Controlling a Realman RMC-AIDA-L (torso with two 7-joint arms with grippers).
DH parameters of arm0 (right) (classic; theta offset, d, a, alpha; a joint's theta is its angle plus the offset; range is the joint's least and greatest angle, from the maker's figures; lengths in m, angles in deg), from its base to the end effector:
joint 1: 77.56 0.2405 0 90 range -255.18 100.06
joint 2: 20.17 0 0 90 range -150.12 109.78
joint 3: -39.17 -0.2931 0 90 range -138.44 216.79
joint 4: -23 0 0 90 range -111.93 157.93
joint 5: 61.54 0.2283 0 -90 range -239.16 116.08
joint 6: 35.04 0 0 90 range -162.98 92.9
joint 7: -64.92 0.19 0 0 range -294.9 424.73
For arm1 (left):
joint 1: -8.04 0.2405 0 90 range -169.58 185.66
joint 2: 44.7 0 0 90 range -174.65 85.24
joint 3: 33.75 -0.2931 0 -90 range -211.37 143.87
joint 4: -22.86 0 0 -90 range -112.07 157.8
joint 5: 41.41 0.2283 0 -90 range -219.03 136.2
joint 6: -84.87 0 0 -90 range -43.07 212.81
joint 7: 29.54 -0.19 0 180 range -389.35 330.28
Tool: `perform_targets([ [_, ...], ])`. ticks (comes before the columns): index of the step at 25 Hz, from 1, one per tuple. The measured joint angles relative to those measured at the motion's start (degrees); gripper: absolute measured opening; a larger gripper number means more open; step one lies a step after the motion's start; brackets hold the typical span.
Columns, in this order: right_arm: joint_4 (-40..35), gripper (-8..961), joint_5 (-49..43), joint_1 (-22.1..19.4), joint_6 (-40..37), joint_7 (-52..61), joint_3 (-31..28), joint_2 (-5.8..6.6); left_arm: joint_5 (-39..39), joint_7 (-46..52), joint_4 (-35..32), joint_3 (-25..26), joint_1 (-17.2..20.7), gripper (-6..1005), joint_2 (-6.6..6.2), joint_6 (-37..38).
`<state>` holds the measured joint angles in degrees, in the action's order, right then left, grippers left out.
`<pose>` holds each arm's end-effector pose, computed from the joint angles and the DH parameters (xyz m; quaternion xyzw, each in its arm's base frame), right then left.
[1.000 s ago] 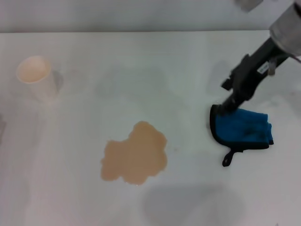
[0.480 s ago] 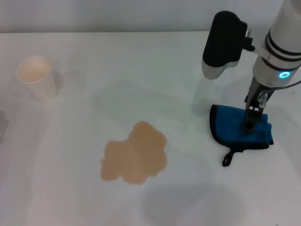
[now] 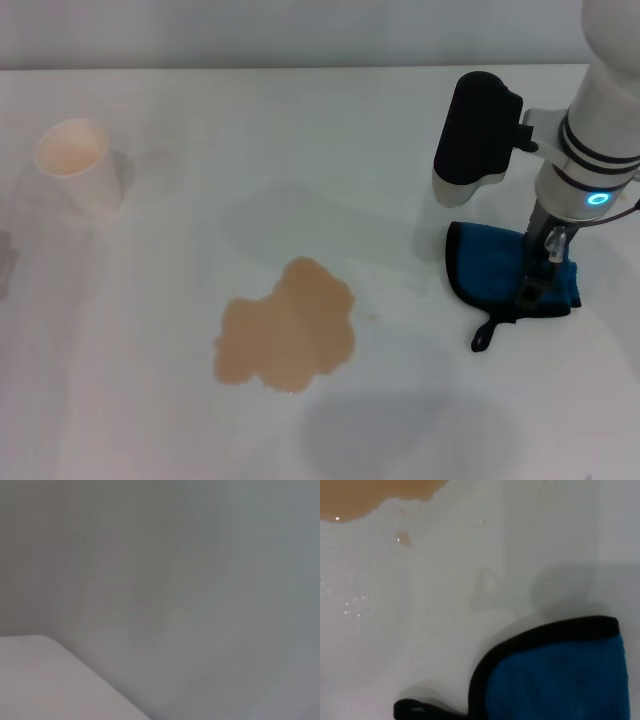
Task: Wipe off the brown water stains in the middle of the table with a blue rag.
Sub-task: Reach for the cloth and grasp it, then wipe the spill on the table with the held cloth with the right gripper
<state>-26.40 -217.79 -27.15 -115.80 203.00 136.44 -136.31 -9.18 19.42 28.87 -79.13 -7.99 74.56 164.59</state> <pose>0.2571 0.4279 -0.0971 -0.8956 0.1504 -0.3992 0.1264 -0.4429 0.2963 -0.0207 -0.5044 -0.4747 -0.4660 0.5506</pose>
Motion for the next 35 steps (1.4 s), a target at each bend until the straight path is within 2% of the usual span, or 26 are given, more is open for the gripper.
perform_targets([
  [11,1.6,659,0.6,0.3,2.1,0.0,0.1,-0.05,0.2,0.0,-0.5,-0.1,-0.5,888,-0.04,0.0],
  [21,2.0,416,0.5,1.1,2.6,0.0,0.3,-0.05,0.2,0.0,-0.6,-0.1,-0.5,888,-0.08,0.0],
  [29,2.9,113,0.2,1.3,3.5,0.0,0.4,-0.05,0.0,0.0,-0.7,-0.1,-0.6,887,-0.09,0.0],
  [35,2.9,114,1.1,1.3,3.5,-0.1,0.5,-0.04,-0.1,0.0,-0.7,0.1,-0.6,887,-0.09,0.0],
])
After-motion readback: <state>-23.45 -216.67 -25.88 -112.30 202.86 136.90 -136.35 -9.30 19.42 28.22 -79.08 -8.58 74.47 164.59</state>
